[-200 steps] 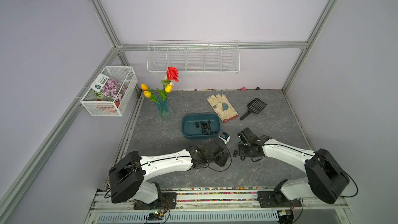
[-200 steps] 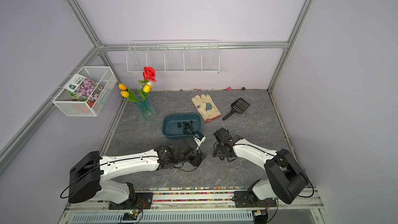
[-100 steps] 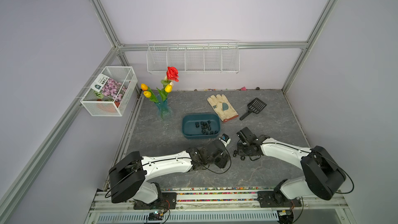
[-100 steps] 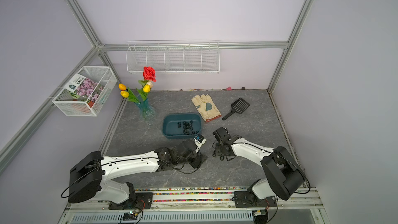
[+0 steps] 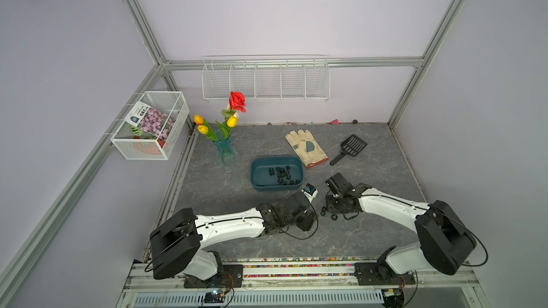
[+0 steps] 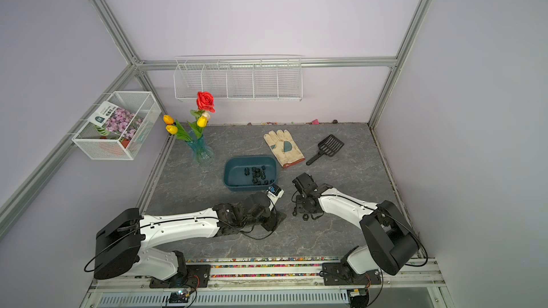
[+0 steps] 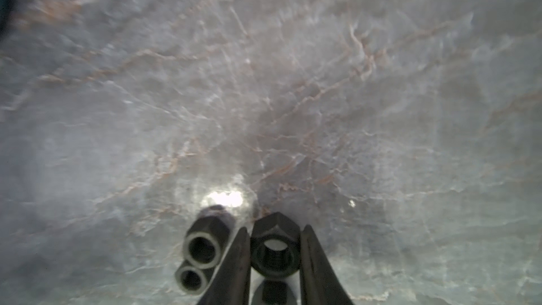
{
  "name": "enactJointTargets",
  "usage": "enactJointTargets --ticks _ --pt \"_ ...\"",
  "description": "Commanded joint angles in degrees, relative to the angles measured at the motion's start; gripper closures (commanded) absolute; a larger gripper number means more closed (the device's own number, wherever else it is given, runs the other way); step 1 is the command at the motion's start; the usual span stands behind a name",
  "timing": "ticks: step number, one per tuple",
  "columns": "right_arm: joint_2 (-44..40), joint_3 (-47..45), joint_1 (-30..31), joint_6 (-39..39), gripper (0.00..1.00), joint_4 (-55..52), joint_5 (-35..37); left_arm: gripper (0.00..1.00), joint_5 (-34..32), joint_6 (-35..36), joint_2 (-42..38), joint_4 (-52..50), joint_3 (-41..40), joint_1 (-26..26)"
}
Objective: Put the nuts on the desktop into the storage box
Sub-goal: Place the nut in the storage box.
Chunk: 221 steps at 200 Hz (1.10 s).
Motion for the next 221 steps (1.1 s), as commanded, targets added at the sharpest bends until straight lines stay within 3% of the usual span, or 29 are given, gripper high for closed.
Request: enactJointTargets --ticks 1,87,168,221 --pt "0.3 4.3 0.1 -2.2 0.84 -3.0 0.0 0.36 -1.9 1.0 -1.9 1.5 -1.4 -0.4" --pt "9.3 22.4 3.8 -7.2 0.84 -7.9 -0.8 0.36 -10.7 2.6 -8.0 4.8 -6.0 0.9" --pt "23.4 39.7 6.4 -10.6 0.83 -9.9 -3.8 0.36 -10.1 4.7 -21.9 5.9 -14.2 10.6" --pt "33.4 49.3 6.5 -12.3 0.83 -10.5 -7.0 0.35 -11.3 5.2 -23.0 8.8 -17.6 12.5"
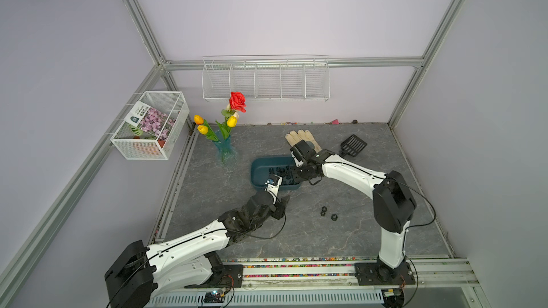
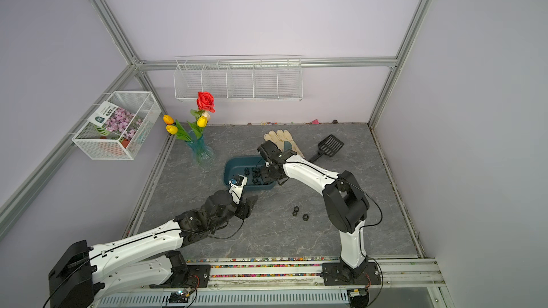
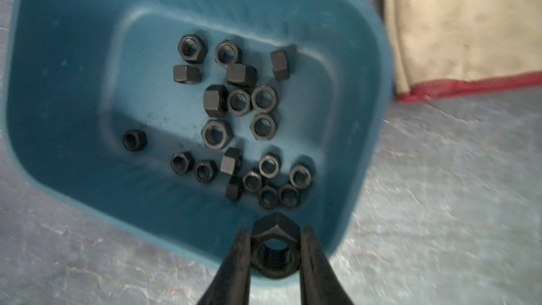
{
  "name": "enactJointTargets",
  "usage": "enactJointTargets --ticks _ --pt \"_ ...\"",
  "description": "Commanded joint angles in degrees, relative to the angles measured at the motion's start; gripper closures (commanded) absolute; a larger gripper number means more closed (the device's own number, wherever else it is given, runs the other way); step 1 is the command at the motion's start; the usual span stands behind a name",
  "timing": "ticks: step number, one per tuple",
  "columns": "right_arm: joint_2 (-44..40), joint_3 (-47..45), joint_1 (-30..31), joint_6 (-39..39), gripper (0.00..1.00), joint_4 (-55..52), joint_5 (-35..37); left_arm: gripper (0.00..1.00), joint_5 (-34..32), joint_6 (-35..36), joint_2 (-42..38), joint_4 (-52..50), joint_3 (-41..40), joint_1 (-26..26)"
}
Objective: Put the nuts on the desktop into the storage box
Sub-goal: Place the nut in the storage box.
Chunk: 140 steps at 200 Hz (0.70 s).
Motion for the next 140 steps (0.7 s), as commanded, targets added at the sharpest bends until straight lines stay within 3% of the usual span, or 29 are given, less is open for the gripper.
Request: enactJointTargets --ticks 1,62,140 --pt "3.8 4.1 0.3 -1.7 0.83 -1.7 -2.0 0.35 -1.0 1.0 -0.1 2.2 -1.4 1.0" --pt "12.4 13.3 0.2 -2.8 0.83 -4.2 -2.3 0.36 0.2 0.8 0.2 5.4 -3.7 3.1" --pt "16.4 16.2 -0.5 -2.6 0.81 -4.6 -3.1 0.36 2.2 0.5 1.5 6.9 -4.5 4.5"
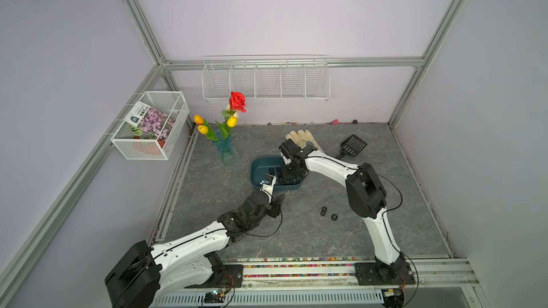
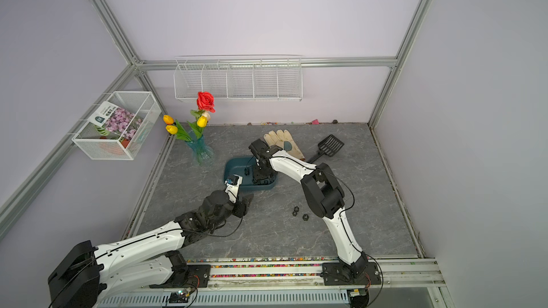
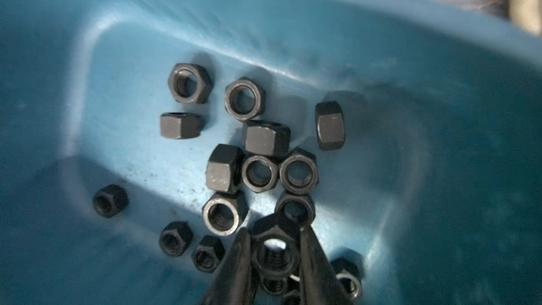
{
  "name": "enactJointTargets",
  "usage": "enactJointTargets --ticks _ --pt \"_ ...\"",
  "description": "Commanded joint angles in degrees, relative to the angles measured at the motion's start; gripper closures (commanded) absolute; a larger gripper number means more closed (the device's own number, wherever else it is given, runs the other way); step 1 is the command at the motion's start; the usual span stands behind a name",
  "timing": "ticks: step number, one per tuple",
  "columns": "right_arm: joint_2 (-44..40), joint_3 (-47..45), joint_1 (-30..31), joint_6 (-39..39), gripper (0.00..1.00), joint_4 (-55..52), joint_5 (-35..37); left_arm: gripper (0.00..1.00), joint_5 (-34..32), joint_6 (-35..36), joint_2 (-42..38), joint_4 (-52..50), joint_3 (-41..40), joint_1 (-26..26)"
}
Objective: Put the nuts on the desktop into the storage box
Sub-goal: Place the nut in the storage box, then pick up the nut from the center of the board.
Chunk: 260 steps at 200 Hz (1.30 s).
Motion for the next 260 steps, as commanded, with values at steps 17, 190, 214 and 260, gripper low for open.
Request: enactJointTargets --ticks 17,190,214,260 --pt "1.9 1.8 -0.5 -0.5 0.77 -1.2 -0.8 0.35 1.4 0.3 1.0 1.5 -0.7 0.5" --pt "-6.0 0.0 0.8 -0.5 0.55 -1.3 1.6 0.35 3.7 0.4 0.3 -3.7 3.2 0.5" --pt "-11.9 -2.7 1.5 -0.3 0.54 -1.2 4.1 0.35 4.2 0.7 -2.0 -3.5 2.8 0.3" --pt "-25.5 -14.2 1.7 3.1 0.53 -1.3 11.6 0.35 6.1 1.9 -4.9 -5.3 3.5 -1.1"
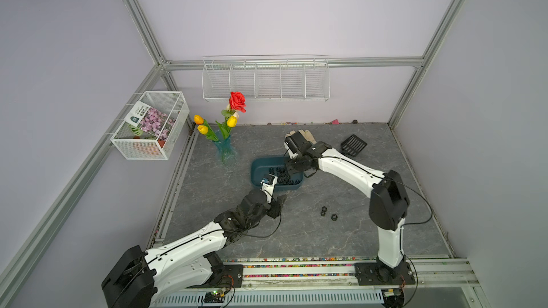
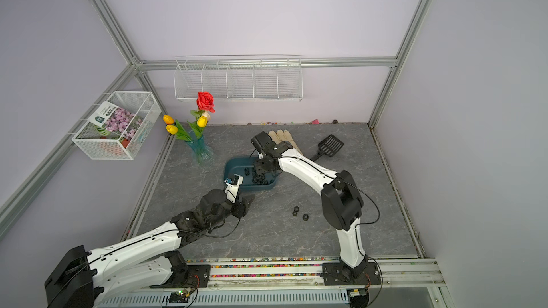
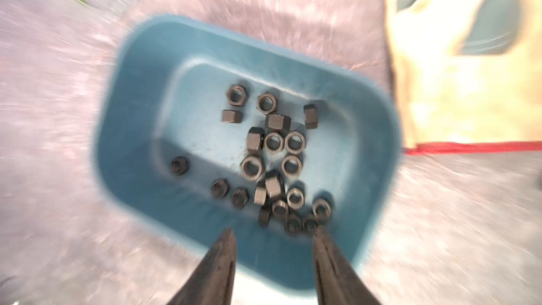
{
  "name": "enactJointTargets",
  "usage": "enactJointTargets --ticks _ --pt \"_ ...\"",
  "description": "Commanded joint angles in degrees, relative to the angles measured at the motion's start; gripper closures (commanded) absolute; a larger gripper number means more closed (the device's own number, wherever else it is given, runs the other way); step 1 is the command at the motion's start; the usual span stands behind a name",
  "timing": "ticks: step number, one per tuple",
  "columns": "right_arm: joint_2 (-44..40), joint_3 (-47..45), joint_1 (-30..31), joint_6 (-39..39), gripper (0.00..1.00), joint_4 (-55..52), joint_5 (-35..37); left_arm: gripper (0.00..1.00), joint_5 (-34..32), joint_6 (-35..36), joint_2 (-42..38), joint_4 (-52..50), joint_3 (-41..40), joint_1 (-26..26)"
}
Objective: Put the nuts on the desktop into the storage box
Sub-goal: Pick up the nut from the center of the board.
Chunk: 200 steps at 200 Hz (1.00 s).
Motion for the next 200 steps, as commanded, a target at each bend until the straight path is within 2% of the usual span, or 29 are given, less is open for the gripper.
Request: enactJointTargets --ticks 1,39,87,111,158,200 --pt "-6.2 -6.0 0.1 2.8 0.53 -1.5 6.4 0.35 1.4 1.3 -1.4 -1.9 2.2 -1.2" --pt "-15.0 -16.5 0.1 8.1 0.53 -6.0 13.7 0.35 -0.6 2.1 -1.4 -1.8 3.3 -6.5" --pt "-28.3 -34.3 0.3 15.7 0.52 -6.6 15.0 0.35 -1.0 1.2 3.1 1.0 4.6 -12.4" --pt "-32.3 -41.3 0.5 19.8 0.52 -6.9 14.4 0.35 -0.7 0.6 7.2 3.7 5.2 -15.2" --pt "-31.3 -48.7 3.1 24.0 0.52 -3.1 11.4 0.35 -0.8 0.4 14.6 6.2 8.2 -19.6" --pt "-29.5 -52.2 4.5 25.7 0.52 1.6 9.6 0.35 0.1 -0.2 18.0 7.2 9.2 -20.8"
